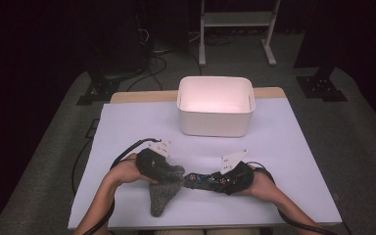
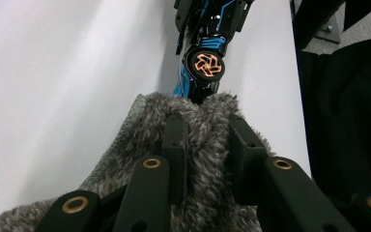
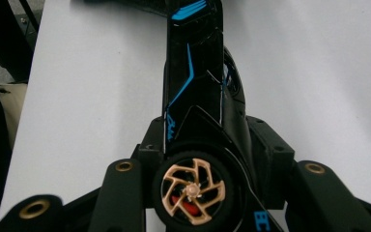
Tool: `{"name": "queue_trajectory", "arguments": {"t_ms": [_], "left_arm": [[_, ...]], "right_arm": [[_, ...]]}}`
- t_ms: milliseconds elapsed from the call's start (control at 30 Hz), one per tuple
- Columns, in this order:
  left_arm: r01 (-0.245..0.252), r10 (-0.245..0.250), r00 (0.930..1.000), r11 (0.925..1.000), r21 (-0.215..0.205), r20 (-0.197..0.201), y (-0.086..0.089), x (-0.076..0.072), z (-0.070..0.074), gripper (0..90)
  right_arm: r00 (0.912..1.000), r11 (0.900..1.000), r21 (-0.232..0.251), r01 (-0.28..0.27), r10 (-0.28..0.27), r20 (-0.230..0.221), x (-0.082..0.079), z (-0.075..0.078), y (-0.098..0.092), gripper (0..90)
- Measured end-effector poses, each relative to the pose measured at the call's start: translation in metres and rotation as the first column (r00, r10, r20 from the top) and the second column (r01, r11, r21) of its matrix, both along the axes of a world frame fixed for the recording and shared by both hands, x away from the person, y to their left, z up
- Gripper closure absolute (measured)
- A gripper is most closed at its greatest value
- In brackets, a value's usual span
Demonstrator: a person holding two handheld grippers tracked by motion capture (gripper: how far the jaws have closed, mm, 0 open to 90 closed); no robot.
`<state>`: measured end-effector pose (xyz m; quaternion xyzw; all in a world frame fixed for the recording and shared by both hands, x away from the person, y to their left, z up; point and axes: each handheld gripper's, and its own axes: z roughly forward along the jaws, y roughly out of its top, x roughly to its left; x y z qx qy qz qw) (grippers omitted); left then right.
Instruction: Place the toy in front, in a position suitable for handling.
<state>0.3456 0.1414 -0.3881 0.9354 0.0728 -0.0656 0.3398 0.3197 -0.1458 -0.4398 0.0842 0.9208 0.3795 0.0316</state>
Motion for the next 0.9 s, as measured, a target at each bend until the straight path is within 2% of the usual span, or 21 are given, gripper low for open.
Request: {"name": "queue_trajectory", "arguments": {"t_ms": [100,167,267,333,400,533,633,733,900], "left_arm": [[0.014,-0.014,0.9998,0.9998,0.013,-0.012,-0.006,0.000,-0.007,72.3],[0.017,-0.017,0.9997,0.9998,0.010,-0.019,-0.008,-0.001,-0.010,72.3],[0.017,-0.017,0.9996,0.9998,0.005,-0.022,-0.010,-0.002,-0.012,72.2],[0.022,-0.022,0.9995,0.9998,0.003,-0.021,-0.009,-0.002,-0.012,72.2],[0.021,-0.021,0.9994,0.9998,0.000,-0.029,-0.008,-0.003,-0.013,72.2],[0.045,-0.045,0.9983,0.9990,0.000,-0.038,-0.008,-0.007,-0.015,72.1],[0.064,-0.064,0.9971,0.9979,0.000,-0.042,-0.007,-0.011,-0.013,71.9],[0.077,-0.078,0.9959,0.9966,-0.029,-0.046,-0.006,-0.013,-0.008,71.9],[0.090,-0.090,0.9948,0.9959,-0.008,-0.048,-0.011,-0.014,-0.007,71.9]], "right_arm": [[0.9984,1.000,0.023,0.011,-0.009,-0.056,0.001,0.004,0.001,46.3],[0.9986,1.000,0.011,0.004,-0.003,-0.053,0.000,0.009,0.005,43.9],[0.9998,0.999,-0.054,-0.009,0.008,-0.018,-0.001,0.015,0.015,42.9],[0.9994,0.998,-0.069,-0.010,0.008,-0.033,0.000,0.016,0.019,42.1],[0.9983,0.998,-0.057,-0.006,0.003,-0.059,0.001,0.015,0.018,42.5],[0.9930,1.000,0.006,0.005,-0.004,-0.118,0.005,0.014,0.010,45.3],[0.9914,1.000,0.000,-0.004,0.004,-0.131,0.002,0.013,0.010,42.2],[0.9865,1.000,0.016,-0.004,0.007,-0.163,0.000,0.015,0.010,39.1],[0.9825,0.998,0.056,0.003,0.007,-0.186,0.000,0.018,0.004,37.3]]}}
